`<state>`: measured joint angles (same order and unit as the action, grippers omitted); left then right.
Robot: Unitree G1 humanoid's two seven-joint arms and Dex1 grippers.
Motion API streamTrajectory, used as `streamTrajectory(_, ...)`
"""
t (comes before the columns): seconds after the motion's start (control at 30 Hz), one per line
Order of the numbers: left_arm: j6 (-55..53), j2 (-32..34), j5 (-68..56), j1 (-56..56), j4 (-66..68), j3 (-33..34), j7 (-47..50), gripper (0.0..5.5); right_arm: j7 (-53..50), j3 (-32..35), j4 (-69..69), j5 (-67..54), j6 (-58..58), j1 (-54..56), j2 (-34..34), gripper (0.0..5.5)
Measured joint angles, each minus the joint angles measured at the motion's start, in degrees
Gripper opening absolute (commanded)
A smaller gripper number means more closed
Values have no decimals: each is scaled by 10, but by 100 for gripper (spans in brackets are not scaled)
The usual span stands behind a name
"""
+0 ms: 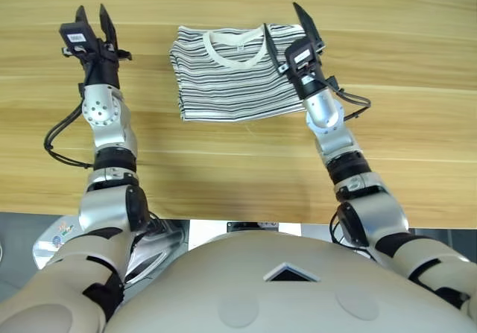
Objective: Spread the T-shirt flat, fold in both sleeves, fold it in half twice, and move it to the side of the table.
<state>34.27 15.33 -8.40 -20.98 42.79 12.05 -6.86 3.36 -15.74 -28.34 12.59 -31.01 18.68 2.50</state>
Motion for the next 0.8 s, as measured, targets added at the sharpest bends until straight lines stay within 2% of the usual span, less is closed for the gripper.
streamTrajectory(0.1,-28,-19,0,21,-65,-6,1,186,-4,-17,-67,17,47,26,-39,304)
streamTrajectory(0.17,-47,-24,0,44,-112,-9,1,186,-22,9,-148,17,67,76,-32,304)
streamTrajectory(0.3,-81,-30,0,87,-184,-13,0,186,-21,126,-259,-88,122,142,-10,304)
streamTrajectory(0.43,-108,-32,-4,100,-222,-14,0,186,-12,226,-327,-186,185,153,-13,304)
streamTrajectory(0.5,-121,-32,-9,101,-234,-2,1,186,-8,255,-328,-217,211,158,-19,304)
streamTrajectory(0.7,-136,-35,-7,116,-253,0,2,186,-21,231,-251,-193,216,105,-26,304)
streamTrajectory(0.8,-140,-40,-5,118,-255,-3,2,186,-60,245,-179,-196,242,61,-25,304)
